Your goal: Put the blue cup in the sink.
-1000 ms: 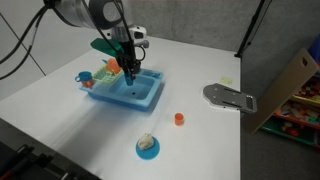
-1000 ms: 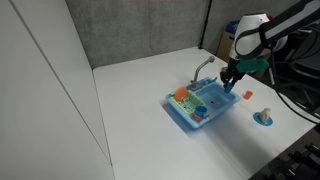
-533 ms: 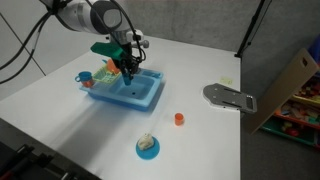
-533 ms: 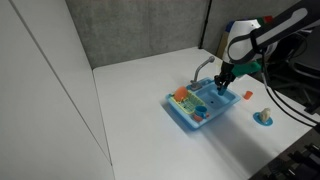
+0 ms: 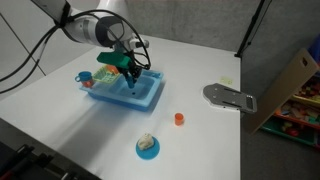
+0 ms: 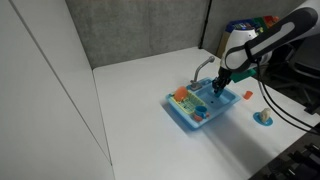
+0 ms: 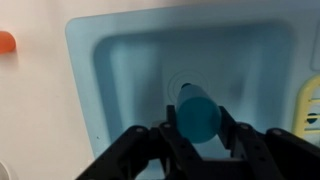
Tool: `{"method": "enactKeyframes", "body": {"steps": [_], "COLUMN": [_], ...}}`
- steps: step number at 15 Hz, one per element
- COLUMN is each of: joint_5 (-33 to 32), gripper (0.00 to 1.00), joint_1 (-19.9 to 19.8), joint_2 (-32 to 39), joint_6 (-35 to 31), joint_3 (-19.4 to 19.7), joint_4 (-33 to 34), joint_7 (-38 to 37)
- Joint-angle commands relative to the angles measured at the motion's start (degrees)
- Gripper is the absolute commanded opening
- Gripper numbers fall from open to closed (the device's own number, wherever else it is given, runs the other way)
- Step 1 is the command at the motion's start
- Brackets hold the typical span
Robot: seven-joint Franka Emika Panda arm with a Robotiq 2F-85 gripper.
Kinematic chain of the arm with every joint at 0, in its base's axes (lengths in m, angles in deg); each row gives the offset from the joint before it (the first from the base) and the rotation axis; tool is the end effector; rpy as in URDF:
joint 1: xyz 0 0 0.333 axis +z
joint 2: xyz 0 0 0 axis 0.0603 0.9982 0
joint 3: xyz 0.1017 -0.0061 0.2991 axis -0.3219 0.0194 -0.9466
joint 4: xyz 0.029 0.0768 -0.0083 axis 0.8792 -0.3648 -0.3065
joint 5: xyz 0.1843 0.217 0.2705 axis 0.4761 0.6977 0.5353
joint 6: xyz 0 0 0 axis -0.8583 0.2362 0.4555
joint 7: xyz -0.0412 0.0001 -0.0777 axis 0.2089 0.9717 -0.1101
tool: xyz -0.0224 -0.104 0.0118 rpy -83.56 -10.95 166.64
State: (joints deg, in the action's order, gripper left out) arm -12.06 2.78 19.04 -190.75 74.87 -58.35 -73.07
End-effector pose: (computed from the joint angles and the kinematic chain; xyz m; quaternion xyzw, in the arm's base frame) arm 0.6308 -0.0390 0.1547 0.9997 -0.0155 0.0061 0.0197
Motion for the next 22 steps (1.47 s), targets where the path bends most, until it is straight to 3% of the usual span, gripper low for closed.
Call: {"method": "enactKeyframes", "body": {"steps": [1,22], "joint_5": [-0.5,-0.5], "gripper": [0.17,0.17], "joint_1": [-1.4,-1.8], "joint_2": [2.2,7.5], "joint_6": [-2.6,-4.7], "joint_3": [-0.8,-0.4], "joint_4": [1.4,4.6], "joint_7": [2.1,1.6]}}
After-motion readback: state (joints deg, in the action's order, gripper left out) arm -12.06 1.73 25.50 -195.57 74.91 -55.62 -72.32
